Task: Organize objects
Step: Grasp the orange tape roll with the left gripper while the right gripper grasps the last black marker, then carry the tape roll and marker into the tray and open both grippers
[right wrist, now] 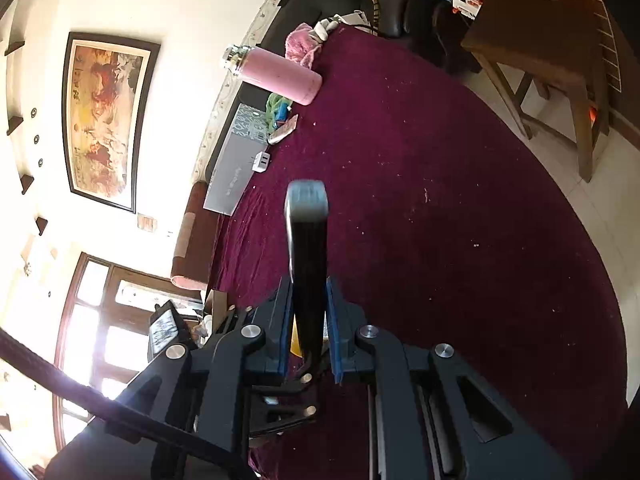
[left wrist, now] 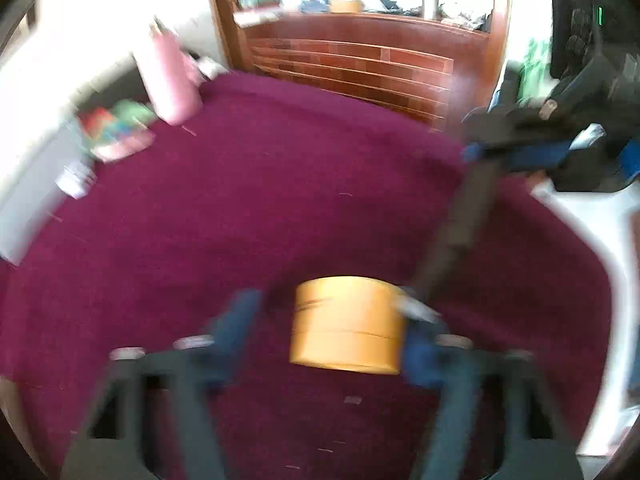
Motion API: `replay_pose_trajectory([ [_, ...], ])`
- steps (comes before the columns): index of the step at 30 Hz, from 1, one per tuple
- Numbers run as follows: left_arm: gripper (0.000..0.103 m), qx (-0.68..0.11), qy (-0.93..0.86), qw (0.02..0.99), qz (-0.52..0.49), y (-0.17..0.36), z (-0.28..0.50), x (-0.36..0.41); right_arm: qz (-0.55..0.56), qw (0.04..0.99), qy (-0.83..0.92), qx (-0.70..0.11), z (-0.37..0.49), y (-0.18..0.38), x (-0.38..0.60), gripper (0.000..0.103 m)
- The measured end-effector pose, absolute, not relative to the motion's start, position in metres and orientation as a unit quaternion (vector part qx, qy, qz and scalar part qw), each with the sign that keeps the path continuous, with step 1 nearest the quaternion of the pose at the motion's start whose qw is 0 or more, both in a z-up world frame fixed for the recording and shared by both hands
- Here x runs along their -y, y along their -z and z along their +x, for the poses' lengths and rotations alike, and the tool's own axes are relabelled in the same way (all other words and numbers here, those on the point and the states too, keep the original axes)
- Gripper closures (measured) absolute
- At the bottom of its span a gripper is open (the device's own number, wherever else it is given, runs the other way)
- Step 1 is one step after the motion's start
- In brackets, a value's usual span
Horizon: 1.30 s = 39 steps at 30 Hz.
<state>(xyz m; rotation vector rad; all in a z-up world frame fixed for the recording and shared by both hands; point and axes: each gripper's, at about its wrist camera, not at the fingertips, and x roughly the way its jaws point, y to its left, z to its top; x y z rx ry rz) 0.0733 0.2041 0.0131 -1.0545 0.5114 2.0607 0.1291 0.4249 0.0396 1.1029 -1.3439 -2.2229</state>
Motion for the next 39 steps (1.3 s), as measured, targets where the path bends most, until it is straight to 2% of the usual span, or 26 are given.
replay_pose_trajectory([
  [2,0.069,-0.198,-0.808,0.359,-0.423,-0.017,0.069,-0.198,0.391,0.159,0.777,0.466,0.128,-0.038,-0.421,0.089],
  [9,0.069,-0.107,-0.817,0.337,-0.454,-0.022,0.058,-0.129,0.400,0.140,0.801,0.422,0.126,-0.045,-0.395,0.089],
  [18,0.069,-0.029,-0.867,0.289,-0.405,-0.059,0.093,-0.029,0.417,0.164,0.830,0.334,0.114,-0.076,-0.325,0.089],
  [26,0.069,-0.001,-0.903,0.211,-0.376,-0.077,0.106,0.048,0.429,0.232,0.834,0.259,0.108,-0.106,-0.234,0.089],
  [39,0.069,0.055,-0.935,0.080,-0.340,-0.088,0.115,0.176,0.458,0.348,0.799,0.173,0.082,-0.122,-0.074,0.089],
])
